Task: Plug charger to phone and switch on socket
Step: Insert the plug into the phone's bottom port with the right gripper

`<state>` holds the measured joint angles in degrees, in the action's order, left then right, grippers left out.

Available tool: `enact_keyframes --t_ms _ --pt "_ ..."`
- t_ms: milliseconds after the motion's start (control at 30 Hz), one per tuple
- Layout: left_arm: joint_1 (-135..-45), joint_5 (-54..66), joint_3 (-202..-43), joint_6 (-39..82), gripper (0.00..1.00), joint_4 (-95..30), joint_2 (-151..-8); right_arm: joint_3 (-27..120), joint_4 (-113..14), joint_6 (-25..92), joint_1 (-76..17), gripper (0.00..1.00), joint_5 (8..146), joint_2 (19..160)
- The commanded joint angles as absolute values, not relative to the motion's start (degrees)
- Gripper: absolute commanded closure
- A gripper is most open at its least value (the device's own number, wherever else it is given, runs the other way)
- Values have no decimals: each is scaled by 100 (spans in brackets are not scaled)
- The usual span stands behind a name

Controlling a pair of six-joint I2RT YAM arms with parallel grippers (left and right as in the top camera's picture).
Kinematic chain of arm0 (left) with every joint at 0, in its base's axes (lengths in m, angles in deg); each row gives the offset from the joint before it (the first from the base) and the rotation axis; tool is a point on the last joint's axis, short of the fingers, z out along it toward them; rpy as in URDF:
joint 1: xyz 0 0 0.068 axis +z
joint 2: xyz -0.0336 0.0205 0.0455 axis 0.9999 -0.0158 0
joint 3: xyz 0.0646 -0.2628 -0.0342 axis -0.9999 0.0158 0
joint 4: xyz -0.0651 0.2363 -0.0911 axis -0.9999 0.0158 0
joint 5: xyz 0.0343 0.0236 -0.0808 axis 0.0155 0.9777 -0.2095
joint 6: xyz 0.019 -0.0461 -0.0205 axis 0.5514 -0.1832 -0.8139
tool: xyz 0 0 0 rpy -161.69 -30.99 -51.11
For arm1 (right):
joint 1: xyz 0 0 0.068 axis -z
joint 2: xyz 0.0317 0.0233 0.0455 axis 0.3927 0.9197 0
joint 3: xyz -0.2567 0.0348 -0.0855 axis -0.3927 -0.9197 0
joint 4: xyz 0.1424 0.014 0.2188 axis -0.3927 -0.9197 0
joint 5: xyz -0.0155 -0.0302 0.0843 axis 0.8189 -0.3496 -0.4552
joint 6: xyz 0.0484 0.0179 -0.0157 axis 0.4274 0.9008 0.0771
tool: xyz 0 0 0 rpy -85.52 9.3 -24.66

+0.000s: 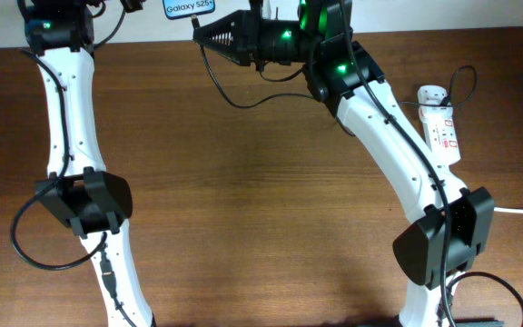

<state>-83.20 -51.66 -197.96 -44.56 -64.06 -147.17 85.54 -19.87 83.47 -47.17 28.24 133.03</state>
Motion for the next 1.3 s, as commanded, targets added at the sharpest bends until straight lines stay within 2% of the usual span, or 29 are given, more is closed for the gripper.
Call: enact_keyframes --t_ms 0,900,1267 --pt "-8338 -5162 -19890 -4554 100 -6476 -14662 8617 -2022 8327 -4759 96 2916 13262" --pt "-8346 -5253 -19890 -4598 100 -6668 -14662 8617 -2053 8308 -4781 96 3193 13262" --pt "-8294 -5072 -19890 -4410 100 -6674 -14662 8617 -2009 8332 -4779 96 2680 13262"
